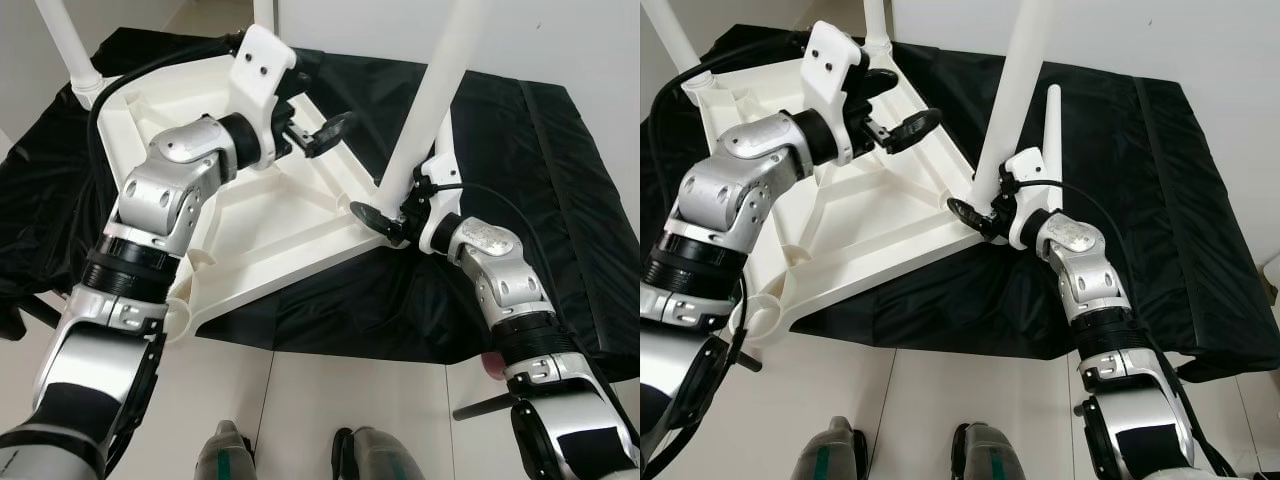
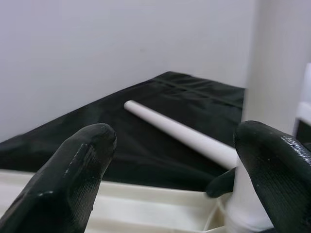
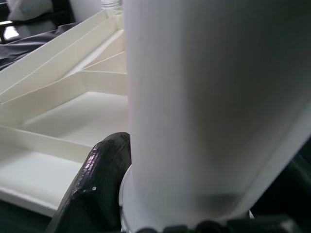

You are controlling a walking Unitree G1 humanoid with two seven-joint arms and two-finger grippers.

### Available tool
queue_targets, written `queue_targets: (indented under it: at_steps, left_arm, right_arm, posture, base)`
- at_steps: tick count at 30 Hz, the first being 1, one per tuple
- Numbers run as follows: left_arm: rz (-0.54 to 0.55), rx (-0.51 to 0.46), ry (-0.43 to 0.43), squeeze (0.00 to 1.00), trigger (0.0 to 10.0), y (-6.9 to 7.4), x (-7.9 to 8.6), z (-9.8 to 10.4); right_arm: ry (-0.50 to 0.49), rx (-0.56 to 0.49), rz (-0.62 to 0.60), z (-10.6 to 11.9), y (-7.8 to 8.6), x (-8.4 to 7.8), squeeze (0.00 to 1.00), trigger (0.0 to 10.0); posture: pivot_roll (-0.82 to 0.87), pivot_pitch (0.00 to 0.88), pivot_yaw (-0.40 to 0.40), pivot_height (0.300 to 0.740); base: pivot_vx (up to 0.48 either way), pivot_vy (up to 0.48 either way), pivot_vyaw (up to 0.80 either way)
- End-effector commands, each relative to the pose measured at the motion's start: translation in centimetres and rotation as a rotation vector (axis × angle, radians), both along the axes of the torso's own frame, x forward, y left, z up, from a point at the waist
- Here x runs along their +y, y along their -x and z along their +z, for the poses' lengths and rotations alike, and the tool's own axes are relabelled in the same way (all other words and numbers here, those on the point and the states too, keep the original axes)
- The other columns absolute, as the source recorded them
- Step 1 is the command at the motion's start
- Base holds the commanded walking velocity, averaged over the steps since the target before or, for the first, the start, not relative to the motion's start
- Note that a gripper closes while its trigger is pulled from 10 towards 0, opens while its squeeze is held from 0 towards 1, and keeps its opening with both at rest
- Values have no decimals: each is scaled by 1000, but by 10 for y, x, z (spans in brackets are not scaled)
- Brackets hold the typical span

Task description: Building children table

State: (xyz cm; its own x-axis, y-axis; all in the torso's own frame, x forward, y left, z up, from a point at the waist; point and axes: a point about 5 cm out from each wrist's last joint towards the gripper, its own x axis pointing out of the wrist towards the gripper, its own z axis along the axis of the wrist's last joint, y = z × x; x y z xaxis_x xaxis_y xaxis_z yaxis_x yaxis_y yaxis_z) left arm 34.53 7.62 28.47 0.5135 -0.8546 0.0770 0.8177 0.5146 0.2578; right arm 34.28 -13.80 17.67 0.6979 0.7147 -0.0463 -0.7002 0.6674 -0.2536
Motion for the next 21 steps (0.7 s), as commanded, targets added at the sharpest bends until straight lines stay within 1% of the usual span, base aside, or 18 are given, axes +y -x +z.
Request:
queue_targets:
  at_steps: [1, 3, 5, 8, 10, 11, 12, 14, 15, 16, 19, 21]
  left_arm:
    - [-42, 24, -7, 0, 10000, 0, -2, -2]
    - [-160, 77, 2, 0, 10000, 7, -7, -5]
    - [-206, 124, 20, 0, 10000, 9, -13, -13]
    - [-213, 137, 24, 0, 10000, 9, -15, -17]
    - [-224, 151, 33, 0, 10000, 11, -21, -24]
    - [-224, 151, 33, 0, 10000, 11, -21, -24]
    - [-250, 154, 40, 0, 10000, 17, -30, -26]
    - [-298, 138, 38, 0, 10000, 26, -41, -24]
    - [-298, 138, 38, 0, 10000, 26, -41, -24]
    - [-310, 133, 37, 0, 10000, 27, -47, -22]
    - [-311, 135, 37, 0, 10000, 26, -48, -21]
    - [-309, 144, 40, 0, 10000, 22, -52, -17]
  right_arm:
    - [4, -1, 20, 0, 3, 0, 0, 10000]
    - [19, 11, 46, -2, 5, -1, 0, 10000]
    - [24, 20, 67, -4, 7, 0, 0, 10000]
    - [25, 23, 72, -4, 8, 0, 0, 10000]
    - [26, 29, 82, -7, 10, 2, 0, 10000]
    - [26, 29, 82, -7, 10, 2, 0, 10000]
    - [28, 34, 90, -9, 12, 2, 0, 10000]
    - [36, 47, 110, -11, 15, 3, 0, 10000]
    - [36, 47, 110, -11, 15, 3, 0, 10000]
    - [43, 51, 130, -12, 18, 4, 0, 10000]
    - [43, 53, 135, -13, 19, 4, 0, 10000]
    - [57, 57, 152, -13, 20, 5, 0, 10000]
  posture:
    - [-41, 52, -29, 740]
    - [-44, 46, -23, 740]
    - [-44, 45, -22, 740]
    - [-44, 45, -22, 740]
    - [-52, 36, -18, 740]
    - [-52, 36, -18, 740]
    - [-55, 34, -18, 740]
    - [-55, 30, -20, 740]
    - [-55, 30, -20, 740]
    - [-55, 30, -20, 740]
    - [-55, 30, -20, 740]
    - [-56, 24, -22, 740]
  base:
    - [0, 0, 0]
    - [0, 0, 0]
    - [0, 0, 0]
    - [0, 0, 0]
    - [0, 0, 0]
    - [0, 0, 0]
    - [0, 0, 0]
    - [0, 0, 0]
    - [0, 0, 0]
    - [0, 0, 0]
    - [0, 0, 0]
    - [0, 0, 0]
